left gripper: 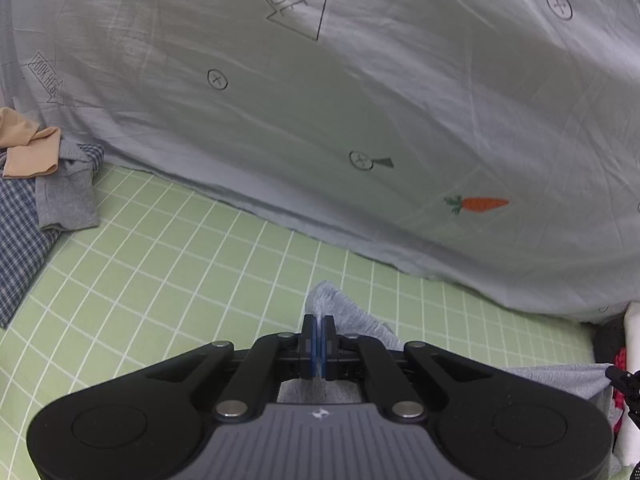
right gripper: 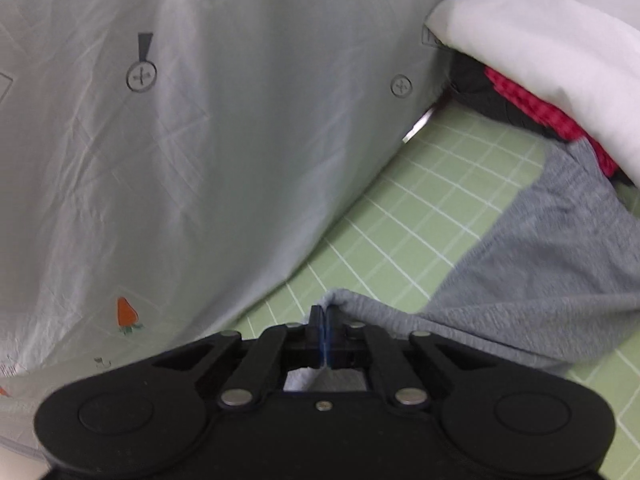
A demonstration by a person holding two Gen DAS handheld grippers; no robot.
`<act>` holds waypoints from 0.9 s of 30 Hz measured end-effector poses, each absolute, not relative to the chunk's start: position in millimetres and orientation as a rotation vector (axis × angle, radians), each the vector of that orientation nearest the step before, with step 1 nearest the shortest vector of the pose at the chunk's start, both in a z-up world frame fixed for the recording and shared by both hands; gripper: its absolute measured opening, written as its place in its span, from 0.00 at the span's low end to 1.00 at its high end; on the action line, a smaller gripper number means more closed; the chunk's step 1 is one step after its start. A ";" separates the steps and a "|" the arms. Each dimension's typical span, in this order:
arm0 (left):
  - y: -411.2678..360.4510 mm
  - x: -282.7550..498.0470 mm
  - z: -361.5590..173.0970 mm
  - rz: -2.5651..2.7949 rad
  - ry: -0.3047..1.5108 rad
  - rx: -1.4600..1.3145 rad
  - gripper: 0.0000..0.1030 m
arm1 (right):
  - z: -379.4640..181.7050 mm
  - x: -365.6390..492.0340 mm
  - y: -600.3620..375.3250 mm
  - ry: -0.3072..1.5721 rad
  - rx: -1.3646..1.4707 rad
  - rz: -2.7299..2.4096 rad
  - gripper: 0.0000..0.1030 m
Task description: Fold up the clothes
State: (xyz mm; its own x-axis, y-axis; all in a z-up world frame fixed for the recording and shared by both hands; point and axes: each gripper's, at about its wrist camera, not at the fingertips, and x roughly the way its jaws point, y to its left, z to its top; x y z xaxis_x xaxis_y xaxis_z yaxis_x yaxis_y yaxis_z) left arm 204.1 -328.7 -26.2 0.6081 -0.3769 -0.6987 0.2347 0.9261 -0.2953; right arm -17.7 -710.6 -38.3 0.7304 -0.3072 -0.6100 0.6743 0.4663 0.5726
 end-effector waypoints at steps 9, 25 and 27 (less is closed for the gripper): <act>-307.8 180.0 32.0 -0.476 0.777 -0.290 0.02 | 17.7 13.8 -748.4 0.275 0.678 -0.743 0.01; -261.7 136.3 -63.3 -0.264 1.054 -0.188 0.58 | -87.7 -71.1 -716.7 0.671 0.806 -0.809 0.64; -273.7 153.4 -73.7 -0.285 1.065 -0.153 0.59 | -101.5 -78.1 -704.8 0.697 0.872 -0.786 0.64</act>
State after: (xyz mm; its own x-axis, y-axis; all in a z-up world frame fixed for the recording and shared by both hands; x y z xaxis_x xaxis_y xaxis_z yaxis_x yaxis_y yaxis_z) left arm 153.4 -273.7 -73.7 0.4525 -0.3027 -0.8388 0.1562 0.9530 -0.2596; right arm -78.1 -704.8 -101.5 0.5285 -0.3042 -0.7926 0.8233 0.4112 0.3912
